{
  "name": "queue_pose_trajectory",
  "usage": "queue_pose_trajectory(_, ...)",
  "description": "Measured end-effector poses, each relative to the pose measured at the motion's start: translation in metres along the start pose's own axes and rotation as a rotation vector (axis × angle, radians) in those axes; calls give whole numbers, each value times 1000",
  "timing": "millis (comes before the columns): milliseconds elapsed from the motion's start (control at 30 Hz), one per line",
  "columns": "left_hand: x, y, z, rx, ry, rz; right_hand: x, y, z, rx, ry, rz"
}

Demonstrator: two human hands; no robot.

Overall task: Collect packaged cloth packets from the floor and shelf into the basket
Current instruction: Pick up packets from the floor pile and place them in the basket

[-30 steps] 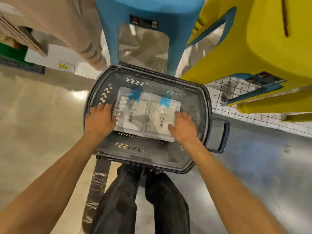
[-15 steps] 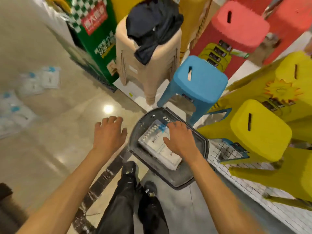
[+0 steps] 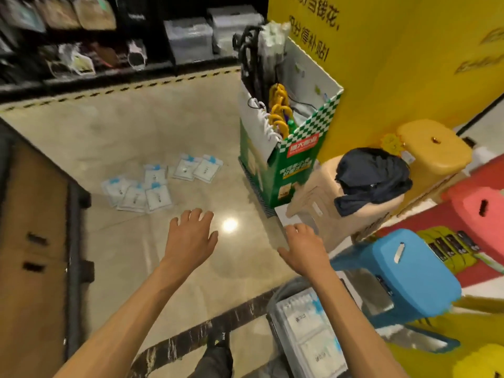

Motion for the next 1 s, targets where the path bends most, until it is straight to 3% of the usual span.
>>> queue_pose_trajectory(233, 29, -31, -96, 159, 18, -71, 45, -61, -89, 83, 31, 44)
queue_pose_trajectory(533, 42, -84, -164, 221, -8, -57, 76, -136, -162, 164, -6, 35)
queue_pose_trajectory(1000, 48, -268, -243, 326, 32, -65, 141, -338, -235, 291, 32, 15)
Point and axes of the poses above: each hand's wrist, its own y-axis away from the middle knuckle, its own x-axis out of the back of the hand, z = x × y, the point moved 9 cm from there along -y, towards the middle knuckle, and after that the axes turned 5 degrees about -x, right-handed, at the moved point
